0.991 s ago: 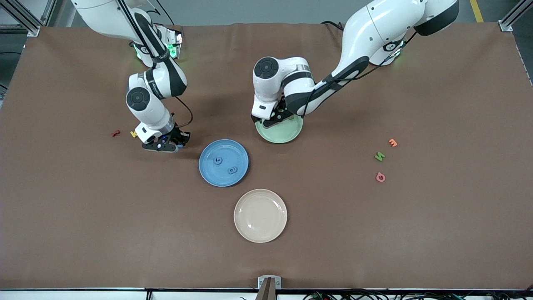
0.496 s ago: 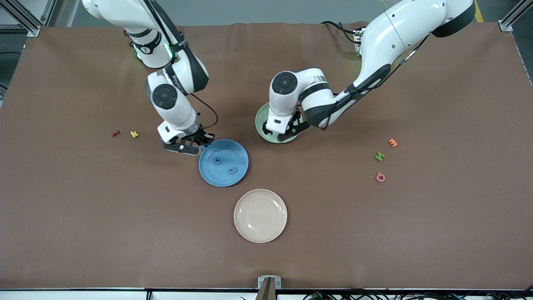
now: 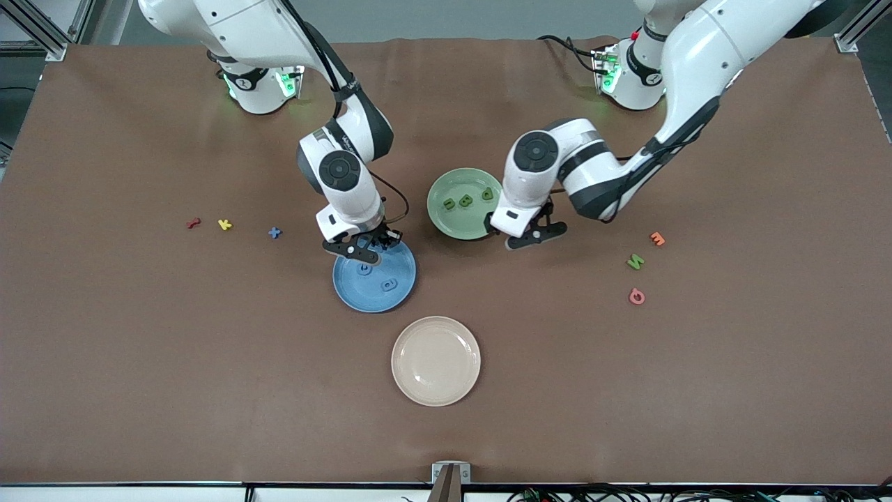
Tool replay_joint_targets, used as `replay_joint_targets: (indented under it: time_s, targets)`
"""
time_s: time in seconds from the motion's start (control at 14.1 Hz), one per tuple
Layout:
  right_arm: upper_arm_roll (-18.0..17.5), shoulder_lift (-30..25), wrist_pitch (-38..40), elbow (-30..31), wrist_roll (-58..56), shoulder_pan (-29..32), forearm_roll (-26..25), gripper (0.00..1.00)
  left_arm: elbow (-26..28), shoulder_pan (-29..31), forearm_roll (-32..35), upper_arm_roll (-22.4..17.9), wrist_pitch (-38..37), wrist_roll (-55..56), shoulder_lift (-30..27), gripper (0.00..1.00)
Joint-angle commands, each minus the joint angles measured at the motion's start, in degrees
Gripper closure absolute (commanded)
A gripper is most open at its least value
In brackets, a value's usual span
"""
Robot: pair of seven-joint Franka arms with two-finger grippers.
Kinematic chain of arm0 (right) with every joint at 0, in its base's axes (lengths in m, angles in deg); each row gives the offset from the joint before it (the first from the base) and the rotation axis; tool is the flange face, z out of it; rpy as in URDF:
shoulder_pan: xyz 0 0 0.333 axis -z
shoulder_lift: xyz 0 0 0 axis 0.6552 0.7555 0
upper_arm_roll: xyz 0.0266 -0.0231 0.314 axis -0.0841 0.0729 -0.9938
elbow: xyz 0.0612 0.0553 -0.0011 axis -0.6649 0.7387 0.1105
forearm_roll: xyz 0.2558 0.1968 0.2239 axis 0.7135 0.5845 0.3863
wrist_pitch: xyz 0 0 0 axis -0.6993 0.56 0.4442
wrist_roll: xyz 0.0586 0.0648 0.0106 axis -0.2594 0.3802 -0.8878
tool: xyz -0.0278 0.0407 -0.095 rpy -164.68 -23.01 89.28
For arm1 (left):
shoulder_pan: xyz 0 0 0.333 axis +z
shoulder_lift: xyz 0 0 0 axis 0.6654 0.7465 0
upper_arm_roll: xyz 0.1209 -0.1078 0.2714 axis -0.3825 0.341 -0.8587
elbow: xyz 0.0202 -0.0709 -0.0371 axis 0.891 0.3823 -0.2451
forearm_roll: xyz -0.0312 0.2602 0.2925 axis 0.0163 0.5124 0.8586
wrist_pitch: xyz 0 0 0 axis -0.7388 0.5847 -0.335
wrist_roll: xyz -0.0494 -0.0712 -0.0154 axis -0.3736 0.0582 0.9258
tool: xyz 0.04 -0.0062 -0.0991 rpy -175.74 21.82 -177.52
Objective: Sort letters by color into matching plates
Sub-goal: 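Place the blue E on the blue plate while the left gripper returns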
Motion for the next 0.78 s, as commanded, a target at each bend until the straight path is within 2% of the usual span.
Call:
replay_joint_targets:
  time_s: [0.0,0.21,0.28,0.35,0.42,0.71]
  targets:
    - [0.46,3.09,0.73,-4.72,1.15,-0.1,-0.23,1.0,3.66,7.4,0.01,3.41,-0.03,-6.51,-2.47,0.01]
    - [0.55,5.73,0.65,-7.45,1.15,0.08,-0.23,0.98,6.2,15.91,3.25,6.84,0.05,-11.97,-2.47,0.01]
    - [0.55,5.91,0.73,-7.81,0.89,0.17,-0.23,0.8,7.26,18.91,5.09,8.15,0.14,-13.2,-2.3,0.01]
    - [0.47,5.91,0.82,-7.81,1.06,0.34,-0.23,0.16,8.31,22.07,6.33,9.3,0.49,-15.13,-2.03,0.01]
    - [0.55,5.91,1.43,-7.81,1.07,-0.27,-0.32,0.0,9.1,24.62,7.3,10.09,0.58,-17.24,-1.94,0.01]
    - [0.64,5.74,5.73,-9.82,0.89,0.08,-0.76,0.0,10.52,30.09,8.54,10.45,1.98,-24.63,-1.77,0.01]
